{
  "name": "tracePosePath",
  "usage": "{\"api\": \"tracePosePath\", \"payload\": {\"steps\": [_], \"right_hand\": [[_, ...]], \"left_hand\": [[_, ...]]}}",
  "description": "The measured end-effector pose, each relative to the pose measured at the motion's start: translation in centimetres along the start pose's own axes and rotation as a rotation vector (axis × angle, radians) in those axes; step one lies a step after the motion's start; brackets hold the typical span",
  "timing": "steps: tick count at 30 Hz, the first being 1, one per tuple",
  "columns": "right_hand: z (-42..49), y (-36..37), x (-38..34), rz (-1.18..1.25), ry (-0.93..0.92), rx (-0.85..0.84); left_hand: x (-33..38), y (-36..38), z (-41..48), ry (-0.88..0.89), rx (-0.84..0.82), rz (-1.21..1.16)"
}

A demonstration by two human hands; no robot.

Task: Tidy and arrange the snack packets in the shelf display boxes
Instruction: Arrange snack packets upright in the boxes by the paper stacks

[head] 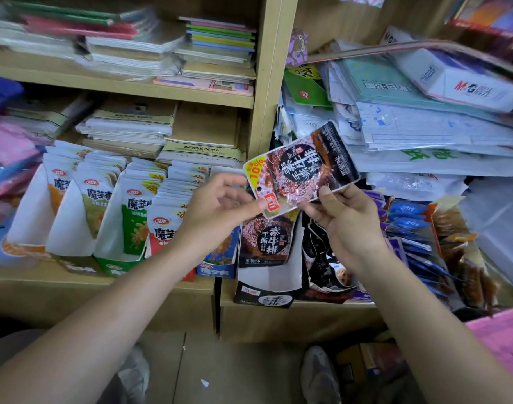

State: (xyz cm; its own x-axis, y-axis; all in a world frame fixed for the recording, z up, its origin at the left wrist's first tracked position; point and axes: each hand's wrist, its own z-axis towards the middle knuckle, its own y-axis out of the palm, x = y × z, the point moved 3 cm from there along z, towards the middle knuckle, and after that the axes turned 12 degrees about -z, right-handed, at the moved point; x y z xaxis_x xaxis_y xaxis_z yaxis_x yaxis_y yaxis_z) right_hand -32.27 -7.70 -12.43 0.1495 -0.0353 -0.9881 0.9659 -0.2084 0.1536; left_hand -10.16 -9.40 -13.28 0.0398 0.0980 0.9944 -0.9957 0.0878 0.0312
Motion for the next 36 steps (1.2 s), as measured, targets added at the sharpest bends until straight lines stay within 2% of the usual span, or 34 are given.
{"api": "tracePosePath", "payload": {"steps": [2,6,9,12,15,18,24,30,36], "right_hand": [[-0.3,0.5,0.3,0.027,0.03,-0.08],[-1.0,0.9,0.5,-0.172,0.012,-0.23],[-0.9,0.2,0.2,-0.279,-0.078,-0.135],[-0.6,-0.8,0.1,-0.385,-0.163,-0.009],[-0.8,-0.7,0.2,-0.617,-0.281,0.016],[-1.3,0.2,0.6,-0.8,-0.403,-0.041],[-1.7,1.1,1.0,-1.0,-0.493,-0.166],[-1.3,0.9,1.0,-0.899,-0.434,-0.124],[-1.2,0.4,-0.2,-0.757,-0.496,-0.038]], "left_hand": [[-0.1,0.8,-0.3,-0.03,-0.024,-0.12],[-0.3,0.9,-0.2,-0.011,0.034,-0.177],[0.4,-0.1,0.4,0.018,0.104,-0.24],[1.7,-1.3,0.8,0.122,0.158,-0.263],[2.3,-2.1,0.9,0.202,0.145,-0.23],[2.3,-2.5,0.9,0.228,0.102,-0.194],[0.4,-1.7,1.2,0.303,-0.063,0.128],[-0.4,-0.4,1.5,0.296,-0.083,0.136],[-1.0,1.4,1.4,0.311,-0.12,0.128]]}}
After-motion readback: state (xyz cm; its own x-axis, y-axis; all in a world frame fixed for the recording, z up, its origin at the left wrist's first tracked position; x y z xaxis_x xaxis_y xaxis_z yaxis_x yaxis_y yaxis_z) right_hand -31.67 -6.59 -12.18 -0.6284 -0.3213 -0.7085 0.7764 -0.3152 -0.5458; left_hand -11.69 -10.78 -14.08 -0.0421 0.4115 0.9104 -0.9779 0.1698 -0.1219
